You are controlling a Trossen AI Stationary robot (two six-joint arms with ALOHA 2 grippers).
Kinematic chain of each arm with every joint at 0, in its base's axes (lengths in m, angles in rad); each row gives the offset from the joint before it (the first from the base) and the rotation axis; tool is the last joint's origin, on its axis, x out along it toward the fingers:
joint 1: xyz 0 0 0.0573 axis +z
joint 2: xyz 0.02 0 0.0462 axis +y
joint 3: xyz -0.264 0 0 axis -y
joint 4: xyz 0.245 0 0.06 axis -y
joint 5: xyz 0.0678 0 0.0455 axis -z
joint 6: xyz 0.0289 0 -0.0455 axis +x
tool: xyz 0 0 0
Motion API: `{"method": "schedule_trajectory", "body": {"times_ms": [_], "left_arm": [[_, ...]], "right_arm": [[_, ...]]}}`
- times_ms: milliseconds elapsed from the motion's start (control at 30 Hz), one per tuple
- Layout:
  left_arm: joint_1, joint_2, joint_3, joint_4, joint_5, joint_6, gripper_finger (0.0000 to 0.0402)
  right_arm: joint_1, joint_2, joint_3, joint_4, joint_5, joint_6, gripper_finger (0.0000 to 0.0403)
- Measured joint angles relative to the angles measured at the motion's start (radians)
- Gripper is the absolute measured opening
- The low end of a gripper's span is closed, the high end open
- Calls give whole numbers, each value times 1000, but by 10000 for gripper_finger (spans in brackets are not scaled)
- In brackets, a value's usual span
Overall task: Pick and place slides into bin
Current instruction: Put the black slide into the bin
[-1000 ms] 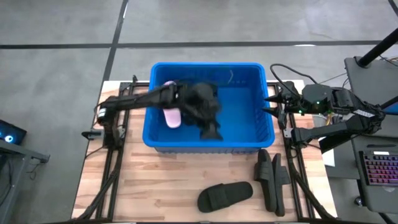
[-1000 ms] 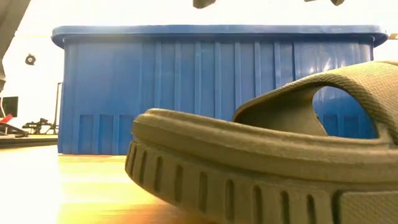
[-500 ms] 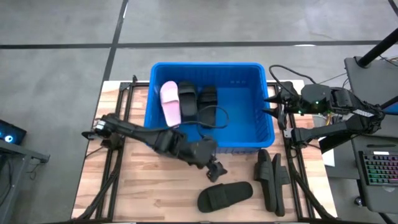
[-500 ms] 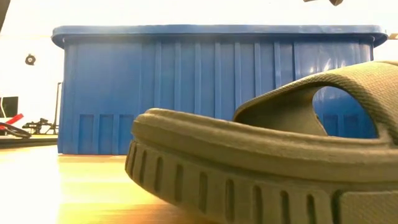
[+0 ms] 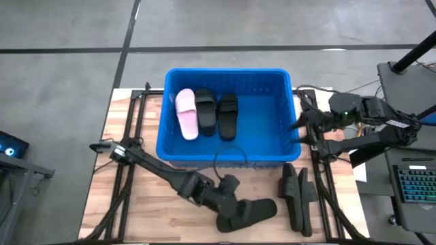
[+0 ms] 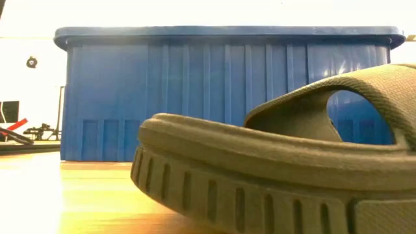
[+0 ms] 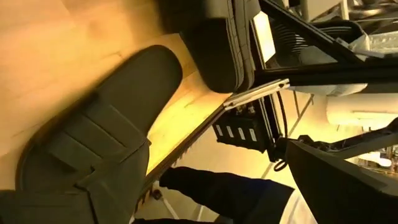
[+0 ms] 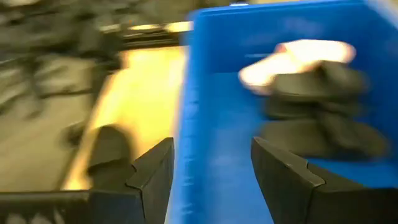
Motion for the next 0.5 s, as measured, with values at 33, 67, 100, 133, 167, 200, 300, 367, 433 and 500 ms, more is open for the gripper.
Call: {"method": "schedule_trajectory", "body": {"times_ms": [33,67,100,133,167,200,300,367,433,500], "left_arm": [[-7,3,0,2,-10,-20,364],[-13,9,0,2,-13,-53,364],[-17,13,0,2,-8,-87,364],[-20,19,0,1,8,-123,364],[-25,27,0,1,26,-157,364],[-29,35,0,-1,48,-190,364],[-51,55,0,-17,65,-277,364],[-67,71,0,-24,66,-313,364],[-83,91,0,-61,66,-363,364],[-92,121,-5,-60,63,-404,364]], "right_arm": [[1,3,0,0,-52,-21,203],[3,4,0,-1,-87,-42,203],[7,5,0,-4,-99,-64,203],[12,5,0,-7,-100,-90,203],[15,5,0,-11,-100,-119,203],[22,4,0,-12,-100,-147,203],[45,7,0,-9,-100,-190,203],[58,13,0,-10,-101,-200,203],[62,14,0,-10,-99,-201,203],[62,17,0,-9,-98,-201,203]]}}
